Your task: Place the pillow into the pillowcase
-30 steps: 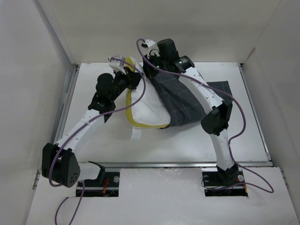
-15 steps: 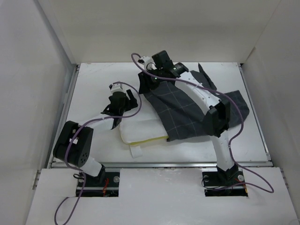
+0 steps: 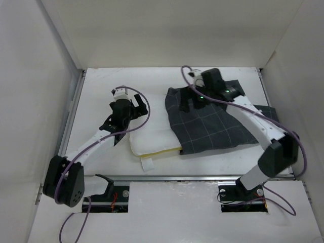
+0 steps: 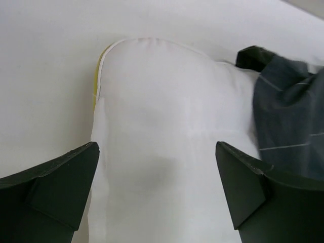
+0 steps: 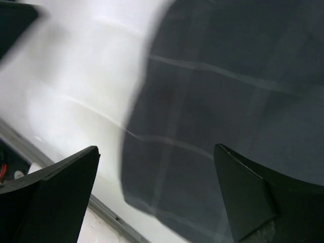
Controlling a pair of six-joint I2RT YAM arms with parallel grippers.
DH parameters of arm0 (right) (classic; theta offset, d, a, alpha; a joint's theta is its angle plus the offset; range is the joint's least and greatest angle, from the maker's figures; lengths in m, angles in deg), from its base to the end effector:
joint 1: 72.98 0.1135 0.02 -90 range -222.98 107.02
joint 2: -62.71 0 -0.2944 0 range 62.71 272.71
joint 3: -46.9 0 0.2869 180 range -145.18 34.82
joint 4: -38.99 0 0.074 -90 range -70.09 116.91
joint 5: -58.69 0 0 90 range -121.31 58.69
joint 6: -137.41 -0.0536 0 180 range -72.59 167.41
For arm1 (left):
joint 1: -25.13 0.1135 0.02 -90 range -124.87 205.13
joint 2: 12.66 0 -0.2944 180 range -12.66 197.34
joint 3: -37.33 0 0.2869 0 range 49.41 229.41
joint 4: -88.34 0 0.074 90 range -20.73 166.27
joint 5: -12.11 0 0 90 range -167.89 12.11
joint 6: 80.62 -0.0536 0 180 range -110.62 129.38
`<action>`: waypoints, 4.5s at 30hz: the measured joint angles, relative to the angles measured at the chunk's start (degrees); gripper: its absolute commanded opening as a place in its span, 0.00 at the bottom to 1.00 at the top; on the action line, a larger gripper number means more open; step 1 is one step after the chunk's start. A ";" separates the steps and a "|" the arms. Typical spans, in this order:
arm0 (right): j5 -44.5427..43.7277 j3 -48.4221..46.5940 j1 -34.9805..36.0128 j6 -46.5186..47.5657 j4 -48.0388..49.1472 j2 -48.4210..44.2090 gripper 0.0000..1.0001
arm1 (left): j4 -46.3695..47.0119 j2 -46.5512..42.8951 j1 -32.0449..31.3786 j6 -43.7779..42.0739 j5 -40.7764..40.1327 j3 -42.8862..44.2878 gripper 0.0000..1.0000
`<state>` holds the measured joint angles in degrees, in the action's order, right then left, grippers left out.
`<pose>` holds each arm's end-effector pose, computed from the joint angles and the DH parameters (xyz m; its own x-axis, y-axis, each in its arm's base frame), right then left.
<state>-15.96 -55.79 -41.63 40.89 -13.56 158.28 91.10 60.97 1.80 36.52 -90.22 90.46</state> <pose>0.3526 0.2314 0.3525 -0.6794 -0.2857 -0.6758 -0.5870 0.7643 0.2670 0.3040 -0.1186 0.2570 -0.3403 -0.3386 -0.8773 0.0505 0.9250 -0.3766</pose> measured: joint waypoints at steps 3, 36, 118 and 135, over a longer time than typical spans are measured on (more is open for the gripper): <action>-1.70 11.34 -7.08 -3.54 1.79 -10.88 1.00 | -1.88 -5.22 -1.18 -1.75 0.09 0.00 1.00; 1.88 12.63 -17.94 -4.22 17.03 -2.38 1.00 | -18.38 10.23 -25.24 -23.37 -6.56 9.35 1.00; -21.22 -10.27 -12.17 -2.43 5.03 6.67 0.94 | -16.61 35.34 -3.82 -14.67 9.62 52.96 1.00; -40.54 -36.39 -16.44 -1.79 -2.91 37.33 0.46 | -23.19 60.15 -4.72 -19.47 19.21 73.37 0.91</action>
<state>-56.50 -92.18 -58.07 39.10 -16.46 195.61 67.91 121.12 -2.92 17.04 -71.01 163.84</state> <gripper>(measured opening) 0.669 0.958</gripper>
